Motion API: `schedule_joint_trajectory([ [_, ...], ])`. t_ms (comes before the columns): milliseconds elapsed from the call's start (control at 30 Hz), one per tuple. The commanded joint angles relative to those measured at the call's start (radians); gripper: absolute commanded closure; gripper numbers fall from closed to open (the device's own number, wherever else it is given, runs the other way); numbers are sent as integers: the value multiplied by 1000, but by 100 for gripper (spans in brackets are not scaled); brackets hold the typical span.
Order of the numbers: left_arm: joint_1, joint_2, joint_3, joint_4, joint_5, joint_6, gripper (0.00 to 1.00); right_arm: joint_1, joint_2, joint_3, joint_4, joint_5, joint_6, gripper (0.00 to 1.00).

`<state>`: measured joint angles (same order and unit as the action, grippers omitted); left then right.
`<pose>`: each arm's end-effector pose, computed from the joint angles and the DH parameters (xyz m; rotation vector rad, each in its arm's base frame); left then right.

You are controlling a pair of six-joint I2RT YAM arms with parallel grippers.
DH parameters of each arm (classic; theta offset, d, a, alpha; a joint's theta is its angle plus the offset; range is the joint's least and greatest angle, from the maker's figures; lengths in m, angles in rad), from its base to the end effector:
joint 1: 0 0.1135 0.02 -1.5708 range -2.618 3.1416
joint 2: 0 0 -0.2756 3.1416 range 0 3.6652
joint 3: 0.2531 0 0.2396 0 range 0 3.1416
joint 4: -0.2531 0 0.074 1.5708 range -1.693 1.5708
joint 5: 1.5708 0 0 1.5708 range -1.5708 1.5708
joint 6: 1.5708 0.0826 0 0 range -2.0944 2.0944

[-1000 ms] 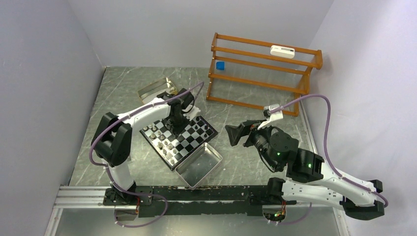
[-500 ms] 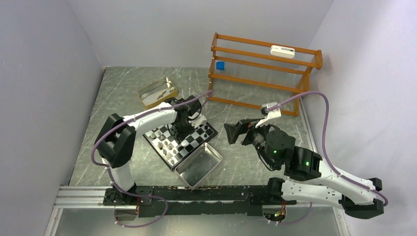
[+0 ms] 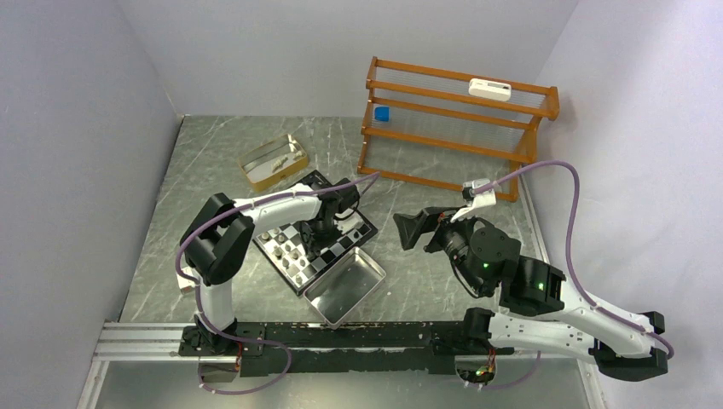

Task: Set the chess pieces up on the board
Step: Place the chess piece on the chessboard.

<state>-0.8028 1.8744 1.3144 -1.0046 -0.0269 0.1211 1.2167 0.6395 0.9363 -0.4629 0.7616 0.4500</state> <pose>0.2321 -0.2371 0.1475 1.3934 2.7989 0.0364 0.1003 0.1069 0.3811 -0.0977 1.7224 0.5837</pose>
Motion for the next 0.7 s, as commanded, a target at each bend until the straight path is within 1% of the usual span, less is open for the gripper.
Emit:
schedule_joint_trajectory([
  [0,-14,21,39,-44,-40,-6,88,-5,-15,10,4,31,24,0],
  [167,-23,33,76,-58,-51,-6,82,-4,4,9,4,17,30,0],
  [333,-26,49,104,-58,-26,-2,77,-3,5,4,-2,11,39,0],
  [567,-27,66,122,-69,-45,1,76,-3,-14,2,-24,21,50,0],
  [667,-28,47,131,-63,-51,-6,77,-4,-21,-13,-14,21,55,0],
])
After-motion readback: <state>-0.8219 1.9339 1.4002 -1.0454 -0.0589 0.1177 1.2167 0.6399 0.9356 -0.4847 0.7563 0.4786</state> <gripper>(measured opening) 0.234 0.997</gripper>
